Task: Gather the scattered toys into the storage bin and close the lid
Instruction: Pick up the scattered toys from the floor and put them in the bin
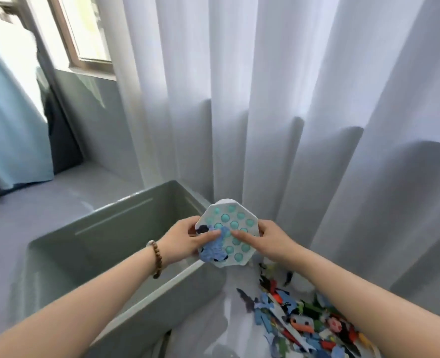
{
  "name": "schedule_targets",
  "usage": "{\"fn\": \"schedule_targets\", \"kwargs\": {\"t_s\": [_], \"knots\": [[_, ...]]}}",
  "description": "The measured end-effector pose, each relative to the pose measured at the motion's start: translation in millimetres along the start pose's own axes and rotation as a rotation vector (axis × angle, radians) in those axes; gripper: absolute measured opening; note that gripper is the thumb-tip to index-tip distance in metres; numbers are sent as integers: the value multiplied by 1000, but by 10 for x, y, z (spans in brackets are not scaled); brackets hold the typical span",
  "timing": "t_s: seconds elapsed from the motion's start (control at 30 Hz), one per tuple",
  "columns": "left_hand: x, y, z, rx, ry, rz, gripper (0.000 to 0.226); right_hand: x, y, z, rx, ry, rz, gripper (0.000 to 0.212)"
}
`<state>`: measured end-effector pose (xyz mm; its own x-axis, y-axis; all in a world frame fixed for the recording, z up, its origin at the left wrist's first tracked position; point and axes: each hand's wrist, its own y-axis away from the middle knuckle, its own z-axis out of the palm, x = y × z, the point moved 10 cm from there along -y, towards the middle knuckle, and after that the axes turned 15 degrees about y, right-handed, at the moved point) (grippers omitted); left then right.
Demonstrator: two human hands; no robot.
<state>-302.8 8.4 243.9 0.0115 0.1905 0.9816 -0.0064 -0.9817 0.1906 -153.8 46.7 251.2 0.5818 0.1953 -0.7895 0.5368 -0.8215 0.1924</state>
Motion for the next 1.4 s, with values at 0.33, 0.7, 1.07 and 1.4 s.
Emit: {"fn": "schedule_targets", "kwargs": {"t_s": [0.33,0.7,1.07,1.4], "knots": [[-816,510,-2147,424,-288,27,23,-474,-1161,1680,-84,400,-148,35],[-1372,354,-2135,399,-602,-130,49,38,-1237,1476,-45,1051,-260,54],[-251,-60,-491,210,-971,210,62,630,-433,13,13,1089,-82,61],[-852,-928,1206,-90,-1054,184,59,2339,131,-563,-69,866,209,65]]}}
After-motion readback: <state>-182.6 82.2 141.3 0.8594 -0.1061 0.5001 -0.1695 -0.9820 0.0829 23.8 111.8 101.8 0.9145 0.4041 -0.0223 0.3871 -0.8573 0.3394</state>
